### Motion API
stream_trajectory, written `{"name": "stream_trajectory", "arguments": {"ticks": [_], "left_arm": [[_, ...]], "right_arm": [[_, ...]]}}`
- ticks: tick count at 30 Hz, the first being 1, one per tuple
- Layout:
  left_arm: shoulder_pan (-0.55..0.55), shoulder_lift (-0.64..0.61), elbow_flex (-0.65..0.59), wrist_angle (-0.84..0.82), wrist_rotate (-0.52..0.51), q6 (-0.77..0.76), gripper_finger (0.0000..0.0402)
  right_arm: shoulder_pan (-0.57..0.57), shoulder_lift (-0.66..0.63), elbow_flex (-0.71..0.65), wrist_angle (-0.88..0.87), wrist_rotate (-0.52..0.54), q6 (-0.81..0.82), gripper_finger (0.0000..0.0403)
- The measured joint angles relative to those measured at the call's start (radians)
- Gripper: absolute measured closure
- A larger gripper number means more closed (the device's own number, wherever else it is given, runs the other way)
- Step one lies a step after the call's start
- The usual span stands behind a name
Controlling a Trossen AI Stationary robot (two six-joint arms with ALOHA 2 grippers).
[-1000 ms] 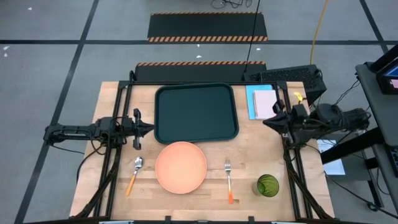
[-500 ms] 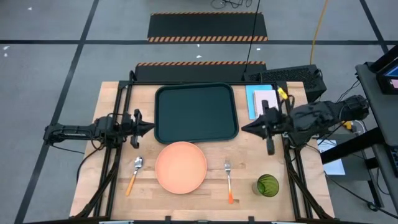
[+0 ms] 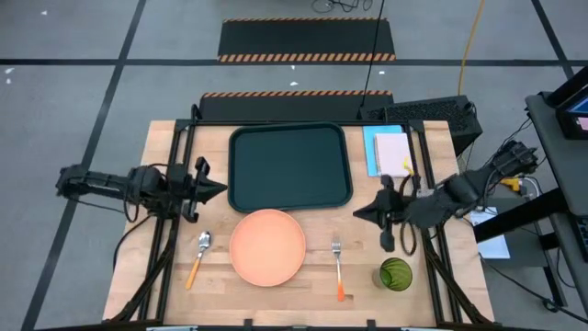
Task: Pick and place plate/cup/fork/spoon on tray
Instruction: Put the green cup on the black serving tray
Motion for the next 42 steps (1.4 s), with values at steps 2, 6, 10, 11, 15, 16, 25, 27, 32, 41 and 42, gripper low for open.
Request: {"name": "stream_trajectory", "arguments": {"ticks": [2,6,10,11,15,16,25,27,32,41,42], "left_arm": [[-0.025,0.081,0.063,-0.017,0.000,0.029,0.0392],[-0.093,0.263,0.165,-0.031,-0.001,0.051,0.0392],[-0.170,0.459,0.262,-0.039,-0.006,0.090,0.0392],[-0.187,0.504,0.293,-0.043,-0.008,0.097,0.0392],[-0.244,0.657,0.448,-0.118,-0.008,0.119,0.0392],[-0.256,0.692,0.485,-0.149,-0.008,0.126,0.0392],[-0.322,0.897,0.674,-0.264,-0.010,0.136,0.0392],[-0.331,0.911,0.695,-0.263,-0.011,0.133,0.0392],[-0.357,0.919,0.712,-0.260,-0.018,0.132,0.0392],[-0.393,0.919,0.712,-0.257,-0.038,0.130,0.0392],[-0.395,0.919,0.712,-0.255,-0.038,0.130,0.0392]], "right_arm": [[0.019,0.011,-0.029,0.000,-0.004,0.047,0.0403],[0.066,0.032,-0.058,-0.001,-0.033,0.153,0.0403],[0.123,0.073,-0.058,-0.001,-0.062,0.235,0.0403],[0.134,0.084,-0.058,-0.001,-0.061,0.253,0.0403],[0.177,0.127,-0.046,-0.012,-0.082,0.331,0.0403],[0.187,0.139,-0.032,-0.022,-0.083,0.348,0.0403],[0.270,0.332,0.251,-0.320,-0.142,0.478,0.0403],[0.293,0.393,0.326,-0.403,-0.180,0.517,0.0403],[0.341,0.521,0.501,-0.539,-0.261,0.617,0.0403],[0.417,0.634,0.592,-0.610,-0.407,0.721,0.0387],[0.419,0.637,0.592,-0.623,-0.416,0.734,0.0379]]}}
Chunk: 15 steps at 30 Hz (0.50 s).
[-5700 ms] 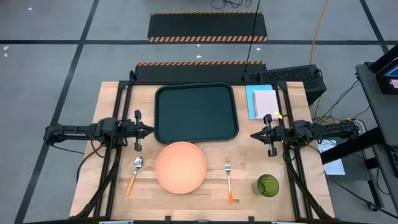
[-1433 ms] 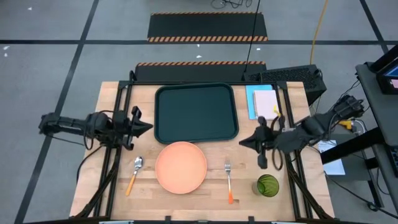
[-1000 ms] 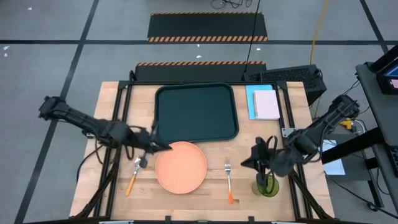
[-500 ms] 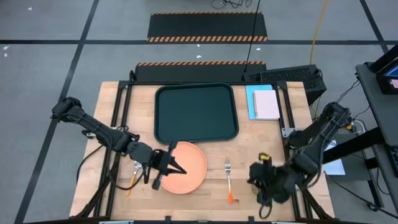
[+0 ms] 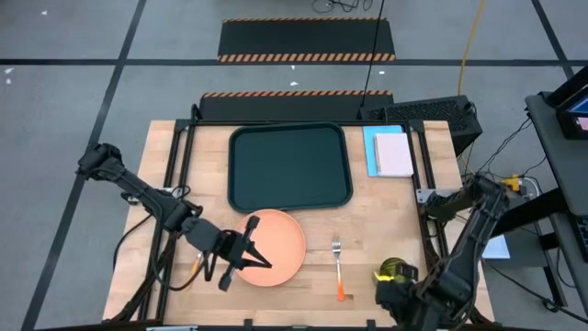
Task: Pick and place plate/cup/fork/spoon on tray
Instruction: Put the green cup on the black serving tray
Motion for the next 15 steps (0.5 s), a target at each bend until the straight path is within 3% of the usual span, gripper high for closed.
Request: {"name": "stream_trajectory", "arguments": {"ticks": [9,15], "left_arm": [[-0.014,0.000,0.000,0.007,-0.002,-0.004,0.0392],[-0.028,0.000,0.000,-0.006,-0.011,-0.003,0.0392]], "right_arm": [[0.013,0.003,-0.006,-0.060,-0.034,-0.023,0.0286],[0.022,0.004,-0.054,-0.066,-0.008,-0.077,0.0253]]}}
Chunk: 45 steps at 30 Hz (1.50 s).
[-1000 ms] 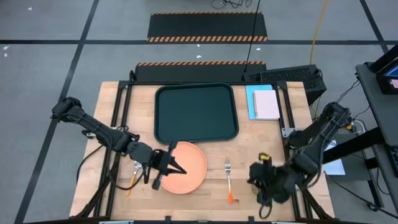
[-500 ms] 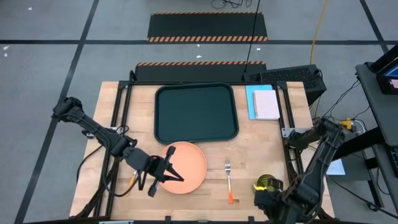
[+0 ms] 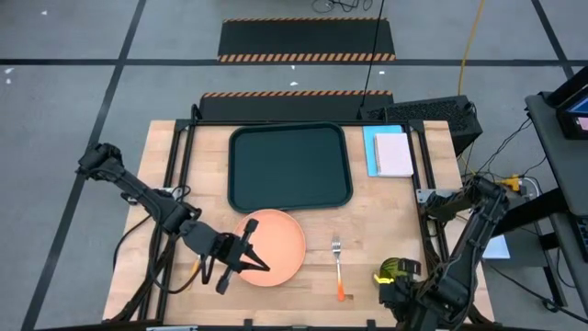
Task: Pick and place plate/cup/fork/spoon on tray
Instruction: Put the green cup on the black serving tray
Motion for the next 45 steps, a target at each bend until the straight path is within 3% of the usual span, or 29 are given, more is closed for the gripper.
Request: {"name": "stream_trajectory", "arguments": {"ticks": [9,19,36,45], "left_arm": [[-0.003,0.000,0.000,0.001,-0.005,0.015,0.0392],[-0.003,0.000,0.000,0.007,-0.006,0.033,0.0392],[-0.003,0.000,0.000,0.008,-0.006,0.032,0.0392],[-0.003,0.000,0.000,0.008,-0.006,0.031,0.0392]], "right_arm": [[-0.001,-0.006,-0.069,0.006,0.005,-0.079,0.0255],[-0.002,-0.004,-0.071,0.009,0.026,-0.072,0.0294],[-0.003,-0.039,-0.059,-0.062,0.027,0.000,0.0244],[-0.003,-0.039,-0.155,0.001,0.026,-0.044,0.0258]]}}
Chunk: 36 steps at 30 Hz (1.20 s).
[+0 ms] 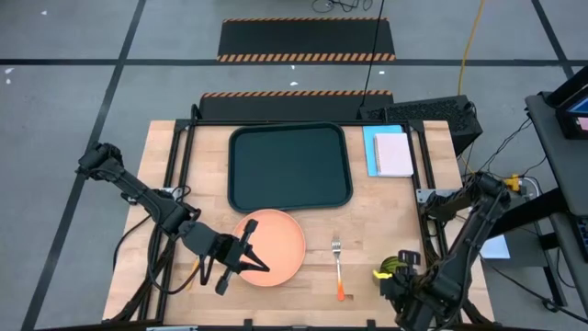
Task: Pick and place plate/cup/fork/spoon on tray
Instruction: Put the green cup on the black serving tray
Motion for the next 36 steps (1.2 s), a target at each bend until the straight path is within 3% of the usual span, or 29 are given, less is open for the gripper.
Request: {"name": "stream_trajectory", "arguments": {"ticks": [4,11,26,30,36], "left_arm": [[0.000,0.000,0.000,0.000,0.000,-0.001,0.0392],[0.000,0.000,0.000,0.000,-0.025,0.005,0.0392],[0.070,0.000,0.000,-0.010,-0.031,0.132,0.0392],[0.101,0.000,0.000,-0.035,-0.031,0.120,0.0392],[0.128,0.000,0.000,-0.133,-0.027,0.032,0.0392]], "right_arm": [[0.000,0.000,-0.021,0.001,0.001,-0.009,0.0290],[-0.016,0.000,-0.022,-0.007,0.003,-0.031,0.0391],[-0.211,-0.001,0.004,-0.187,0.053,-0.306,0.0400],[-0.277,-0.001,0.039,-0.212,0.065,-0.403,0.0401],[-0.358,-0.002,0.099,-0.222,0.171,-0.563,0.0402]]}}
